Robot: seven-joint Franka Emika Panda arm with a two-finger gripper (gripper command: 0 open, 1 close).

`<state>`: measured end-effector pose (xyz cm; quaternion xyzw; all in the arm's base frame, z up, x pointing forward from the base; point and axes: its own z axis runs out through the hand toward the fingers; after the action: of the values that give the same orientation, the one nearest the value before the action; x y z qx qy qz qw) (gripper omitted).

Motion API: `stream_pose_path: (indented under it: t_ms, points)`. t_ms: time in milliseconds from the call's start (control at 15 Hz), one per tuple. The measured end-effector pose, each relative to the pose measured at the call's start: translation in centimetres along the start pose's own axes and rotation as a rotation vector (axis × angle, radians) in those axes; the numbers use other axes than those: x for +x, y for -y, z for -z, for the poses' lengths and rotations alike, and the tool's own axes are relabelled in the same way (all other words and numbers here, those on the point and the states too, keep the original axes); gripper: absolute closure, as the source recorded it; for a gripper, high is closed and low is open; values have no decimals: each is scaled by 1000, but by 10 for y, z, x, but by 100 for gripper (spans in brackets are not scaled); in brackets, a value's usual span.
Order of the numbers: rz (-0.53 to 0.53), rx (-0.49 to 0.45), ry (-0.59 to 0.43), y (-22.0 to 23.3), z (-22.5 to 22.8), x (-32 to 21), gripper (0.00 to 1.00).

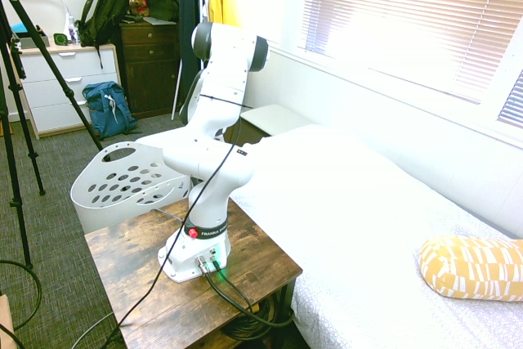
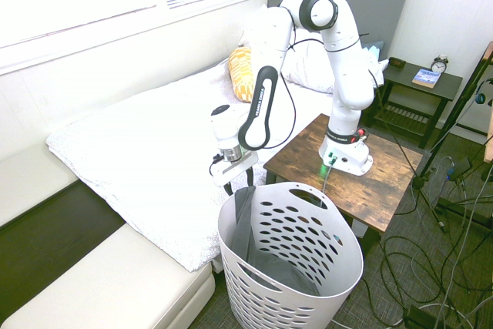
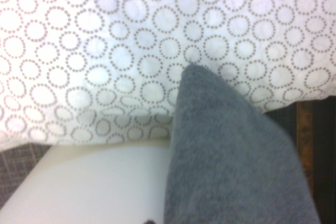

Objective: Put my clothes in the laundry bag

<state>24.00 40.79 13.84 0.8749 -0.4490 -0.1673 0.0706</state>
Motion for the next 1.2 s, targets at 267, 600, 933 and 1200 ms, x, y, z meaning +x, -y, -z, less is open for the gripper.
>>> stream_pose_path:
  t_ms: [267, 600, 933, 1200]
  points:
    - [-43, -88, 21, 4, 5, 2, 100]
    - [-81, -127, 50, 1, -10, 2, 100]
    - [-86, -131, 56, 0, -13, -1, 100]
    - [-97, -131, 63, -1, -14, 0, 100]
